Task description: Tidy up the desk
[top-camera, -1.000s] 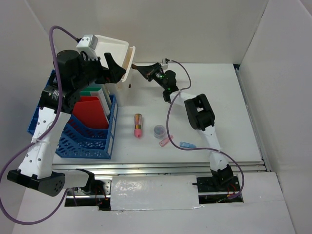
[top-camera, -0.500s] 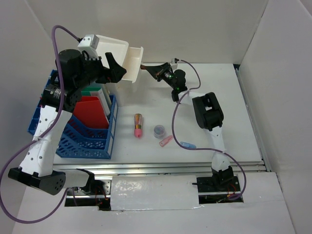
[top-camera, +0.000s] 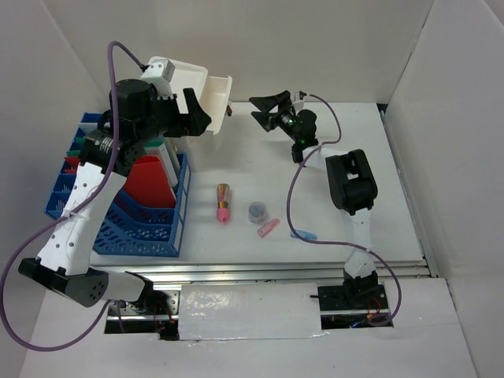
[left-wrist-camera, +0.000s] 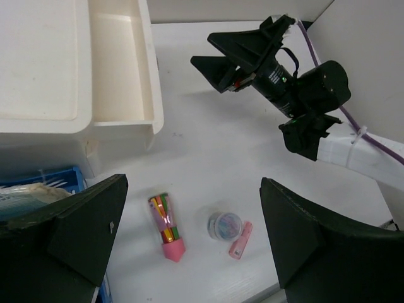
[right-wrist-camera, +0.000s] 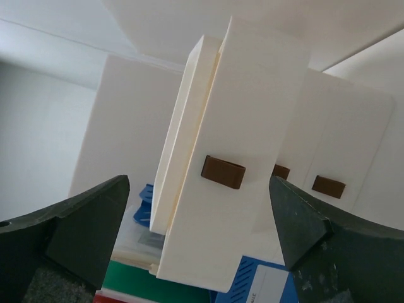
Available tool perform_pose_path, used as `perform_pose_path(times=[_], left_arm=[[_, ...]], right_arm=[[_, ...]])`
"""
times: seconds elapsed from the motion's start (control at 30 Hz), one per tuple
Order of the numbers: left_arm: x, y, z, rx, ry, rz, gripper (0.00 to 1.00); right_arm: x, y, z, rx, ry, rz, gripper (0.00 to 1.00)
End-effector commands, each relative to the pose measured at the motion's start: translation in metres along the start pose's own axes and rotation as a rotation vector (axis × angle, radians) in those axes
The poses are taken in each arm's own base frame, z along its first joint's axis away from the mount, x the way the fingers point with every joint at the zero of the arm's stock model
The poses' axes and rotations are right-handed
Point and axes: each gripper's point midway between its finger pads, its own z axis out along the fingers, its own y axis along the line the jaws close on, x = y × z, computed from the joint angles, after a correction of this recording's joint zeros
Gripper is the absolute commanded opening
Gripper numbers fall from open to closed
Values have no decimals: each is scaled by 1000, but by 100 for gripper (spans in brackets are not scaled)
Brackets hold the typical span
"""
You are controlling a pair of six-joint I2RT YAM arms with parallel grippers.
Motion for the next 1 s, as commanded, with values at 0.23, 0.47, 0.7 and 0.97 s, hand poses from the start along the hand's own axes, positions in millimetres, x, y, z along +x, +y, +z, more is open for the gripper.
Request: perform_pose_path(times=[0.23,0.47,0.7,0.97], left_arm=[[31,-75,-2,-16,71,127,99],[144,-39,9,-189,222,22,100],[217,-13,47,-288,330,-27,99],[284,21,86,-381,412,-81,91]], right_arm=[[-45,86,-68,239,-141,-312,100],[-42,91,-183,590,-221,-503,100],[-22,180,-259,480,-284,-654,100],[13,239,-300,303,-241,-715,100]])
